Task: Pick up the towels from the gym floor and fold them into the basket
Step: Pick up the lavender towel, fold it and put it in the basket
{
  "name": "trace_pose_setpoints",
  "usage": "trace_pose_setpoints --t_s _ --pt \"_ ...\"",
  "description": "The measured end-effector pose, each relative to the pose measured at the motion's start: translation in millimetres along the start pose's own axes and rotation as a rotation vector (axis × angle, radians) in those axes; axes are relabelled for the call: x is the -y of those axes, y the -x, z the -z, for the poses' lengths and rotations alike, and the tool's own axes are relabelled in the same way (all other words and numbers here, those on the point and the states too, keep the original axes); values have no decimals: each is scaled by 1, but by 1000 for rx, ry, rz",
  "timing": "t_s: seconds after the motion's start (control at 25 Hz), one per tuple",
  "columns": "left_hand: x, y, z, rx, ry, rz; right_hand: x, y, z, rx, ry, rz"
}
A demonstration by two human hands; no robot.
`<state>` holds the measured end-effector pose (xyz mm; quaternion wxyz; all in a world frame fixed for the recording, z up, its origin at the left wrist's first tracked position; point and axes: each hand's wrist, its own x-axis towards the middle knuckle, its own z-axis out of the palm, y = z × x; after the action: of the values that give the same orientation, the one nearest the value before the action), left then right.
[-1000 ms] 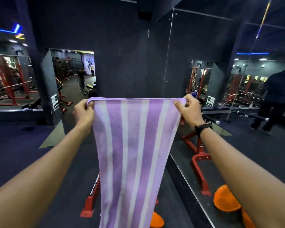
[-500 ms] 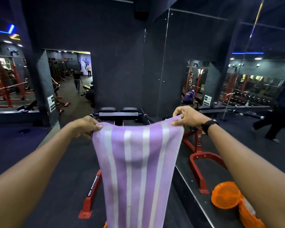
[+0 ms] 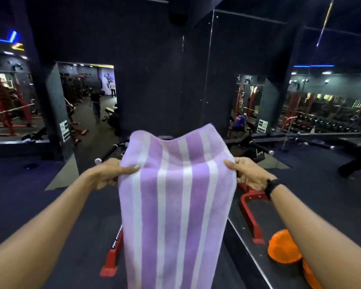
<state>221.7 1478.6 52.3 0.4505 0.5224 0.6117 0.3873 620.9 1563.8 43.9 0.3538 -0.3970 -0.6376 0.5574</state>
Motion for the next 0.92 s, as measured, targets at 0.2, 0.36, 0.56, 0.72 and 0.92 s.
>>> trace_pose_setpoints --t_s 0.2,0.36,0.56,0.72,0.92 --pt "-13 -9 8 -19 231 -126 30 -7 -2 -44 -102 117" --pt "10 -4 -5 132 26 -77 7 -1 -7 108 36 -17" --pt "36 3 -6 194 -39 92 -6 6 -6 86 259 -130" --pt "0 -4 -1 98 261 -155 38 -2 6 154 -61 24" --pt "16 3 -10 202 -36 48 -8 8 -10 198 39 -133"
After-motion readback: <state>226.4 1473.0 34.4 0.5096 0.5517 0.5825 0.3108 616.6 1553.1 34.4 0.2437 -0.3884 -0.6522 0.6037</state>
